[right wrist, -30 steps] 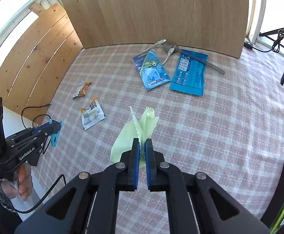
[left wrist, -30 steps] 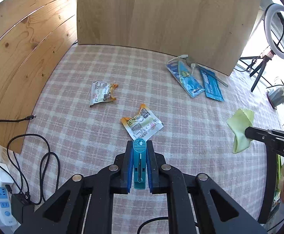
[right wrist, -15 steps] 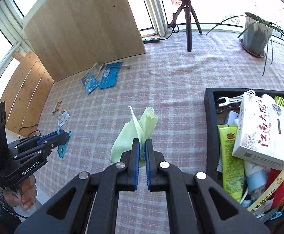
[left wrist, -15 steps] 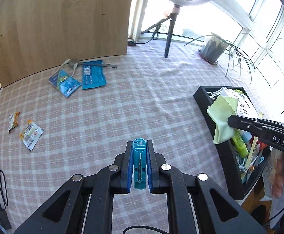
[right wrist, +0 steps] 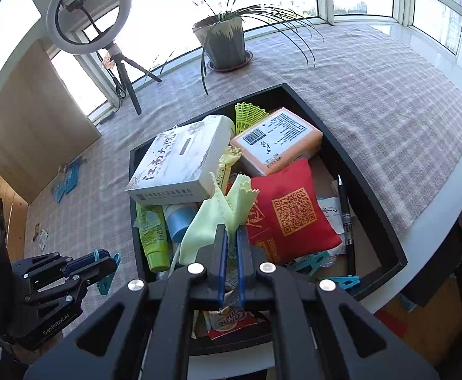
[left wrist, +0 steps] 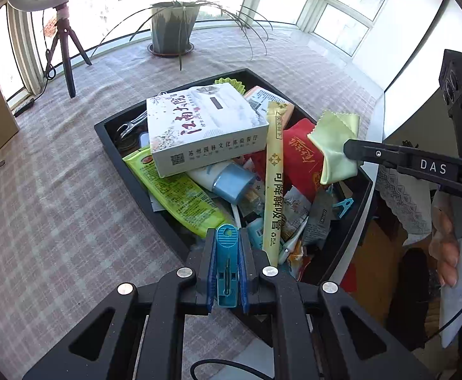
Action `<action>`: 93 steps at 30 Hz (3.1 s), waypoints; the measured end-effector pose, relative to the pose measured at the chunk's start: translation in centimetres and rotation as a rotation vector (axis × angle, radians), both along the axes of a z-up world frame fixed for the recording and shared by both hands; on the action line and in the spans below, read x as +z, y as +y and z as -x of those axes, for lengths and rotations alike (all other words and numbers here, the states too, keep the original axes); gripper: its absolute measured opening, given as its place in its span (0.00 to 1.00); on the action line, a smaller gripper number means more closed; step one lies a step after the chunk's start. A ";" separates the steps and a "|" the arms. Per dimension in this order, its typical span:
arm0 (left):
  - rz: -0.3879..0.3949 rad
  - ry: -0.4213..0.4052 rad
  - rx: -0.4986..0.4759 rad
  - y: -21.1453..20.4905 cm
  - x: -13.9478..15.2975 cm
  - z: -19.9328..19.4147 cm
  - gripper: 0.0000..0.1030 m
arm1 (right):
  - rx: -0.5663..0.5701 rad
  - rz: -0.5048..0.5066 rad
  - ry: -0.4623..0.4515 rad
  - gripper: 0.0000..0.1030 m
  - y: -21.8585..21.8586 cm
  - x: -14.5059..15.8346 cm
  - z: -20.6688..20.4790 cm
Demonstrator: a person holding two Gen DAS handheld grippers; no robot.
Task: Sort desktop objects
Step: 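Carry the clothespin and cloth to the tray and open both grippers, then move both grippers from the tray back over the table, then close the left gripper on one snack packet while the right approaches the other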
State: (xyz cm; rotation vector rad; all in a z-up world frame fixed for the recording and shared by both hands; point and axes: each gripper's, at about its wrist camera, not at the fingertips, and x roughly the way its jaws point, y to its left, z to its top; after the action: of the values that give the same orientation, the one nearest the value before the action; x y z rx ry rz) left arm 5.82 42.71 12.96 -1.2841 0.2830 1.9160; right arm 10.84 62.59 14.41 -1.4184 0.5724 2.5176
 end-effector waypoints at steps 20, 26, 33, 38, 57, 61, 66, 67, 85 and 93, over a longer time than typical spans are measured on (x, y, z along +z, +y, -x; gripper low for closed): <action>0.041 -0.018 0.034 1.4 -1.2 1.3 0.48 | -0.115 -0.006 -0.059 0.52 4.2 -2.1 -1.9; 0.073 -0.026 0.156 -3.0 -1.7 3.8 0.47 | -0.013 -0.019 -0.032 0.53 0.5 -2.1 0.7; 0.087 -0.032 0.390 -11.8 -1.4 7.8 0.47 | 0.187 0.025 -0.017 0.54 -5.7 -1.9 7.1; 0.121 -0.024 0.556 -20.2 -1.0 10.1 0.47 | 0.356 0.043 -0.032 0.54 -12.5 -1.7 12.0; 0.216 -0.087 0.946 -48.5 -3.3 19.7 0.49 | 0.902 -0.092 -0.066 0.64 -44.1 -0.6 22.9; 0.207 -0.143 0.996 -51.6 -5.6 21.5 0.49 | 0.992 -0.130 -0.101 0.64 -49.6 -2.4 24.2; 0.230 -0.165 1.026 -53.5 -7.6 23.1 0.49 | 1.064 -0.147 -0.139 0.64 -54.8 -4.9 25.2; 0.228 -0.170 1.030 -53.8 -7.9 23.4 0.49 | 1.077 -0.157 -0.140 0.64 -55.7 -5.4 25.3; 0.202 -0.256 1.043 -54.4 -13.0 26.0 0.59 | 1.194 -0.221 -0.240 0.65 -63.5 -12.3 27.5; 0.291 -0.158 1.048 -54.3 -12.9 24.7 0.40 | 1.201 -0.307 -0.222 0.73 -64.7 -13.8 27.2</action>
State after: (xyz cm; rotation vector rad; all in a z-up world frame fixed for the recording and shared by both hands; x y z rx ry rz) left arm -18.90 -11.64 0.07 -2.0138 -0.2775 2.6515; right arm -16.31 -2.13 0.62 -2.2613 -0.9722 2.8579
